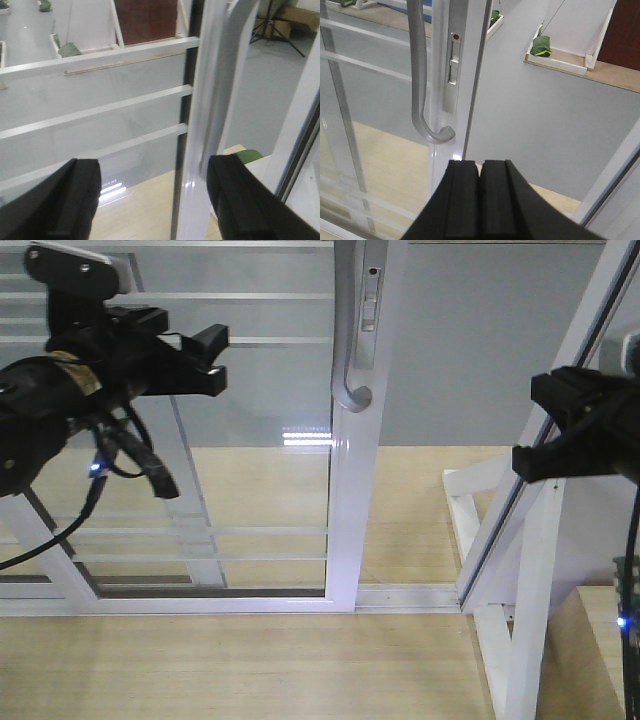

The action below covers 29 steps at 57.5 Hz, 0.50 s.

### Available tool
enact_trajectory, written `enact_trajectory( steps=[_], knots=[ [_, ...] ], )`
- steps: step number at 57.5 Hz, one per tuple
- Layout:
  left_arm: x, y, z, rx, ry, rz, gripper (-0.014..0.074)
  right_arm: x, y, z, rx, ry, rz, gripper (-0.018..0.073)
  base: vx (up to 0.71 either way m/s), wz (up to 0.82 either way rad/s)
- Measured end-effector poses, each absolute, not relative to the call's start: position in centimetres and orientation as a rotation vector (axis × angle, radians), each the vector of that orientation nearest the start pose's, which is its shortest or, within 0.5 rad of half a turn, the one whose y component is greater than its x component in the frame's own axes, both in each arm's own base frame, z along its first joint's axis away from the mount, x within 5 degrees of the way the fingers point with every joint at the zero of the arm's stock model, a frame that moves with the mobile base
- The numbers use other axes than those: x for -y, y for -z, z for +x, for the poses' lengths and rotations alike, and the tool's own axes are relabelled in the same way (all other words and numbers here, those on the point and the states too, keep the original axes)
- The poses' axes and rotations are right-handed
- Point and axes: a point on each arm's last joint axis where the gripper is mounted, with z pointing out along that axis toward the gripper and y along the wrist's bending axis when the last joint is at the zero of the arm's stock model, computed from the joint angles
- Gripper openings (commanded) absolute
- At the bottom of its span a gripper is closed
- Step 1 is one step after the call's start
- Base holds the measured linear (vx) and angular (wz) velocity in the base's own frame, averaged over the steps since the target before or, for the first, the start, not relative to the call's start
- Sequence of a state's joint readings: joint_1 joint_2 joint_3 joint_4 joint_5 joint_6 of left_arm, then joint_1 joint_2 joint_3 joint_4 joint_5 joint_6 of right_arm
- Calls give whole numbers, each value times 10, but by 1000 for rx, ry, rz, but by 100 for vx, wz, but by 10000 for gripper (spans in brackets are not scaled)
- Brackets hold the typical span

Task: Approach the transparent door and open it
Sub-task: 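Move the left gripper to the handle and grasp it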

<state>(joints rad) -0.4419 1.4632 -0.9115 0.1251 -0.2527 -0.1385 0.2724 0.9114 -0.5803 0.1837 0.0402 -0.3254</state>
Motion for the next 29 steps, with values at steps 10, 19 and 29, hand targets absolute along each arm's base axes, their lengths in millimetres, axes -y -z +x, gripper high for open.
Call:
enact_trajectory(
  steps=[10, 19, 29],
  knots=[
    [187, -293, 328, -1730, 409, 460, 566, -47, -296, 165, -1795, -98, -382, -5, 0, 0],
    [207, -289, 360, -1725, 420, 449, 566, -46, -297, 163, -1785, -98, -380, -5, 0, 0],
    [222, -283, 384, -1761, 415, 447, 566, -46, -297, 163, -1783, -94, -385, -5, 0, 0]
  ],
)
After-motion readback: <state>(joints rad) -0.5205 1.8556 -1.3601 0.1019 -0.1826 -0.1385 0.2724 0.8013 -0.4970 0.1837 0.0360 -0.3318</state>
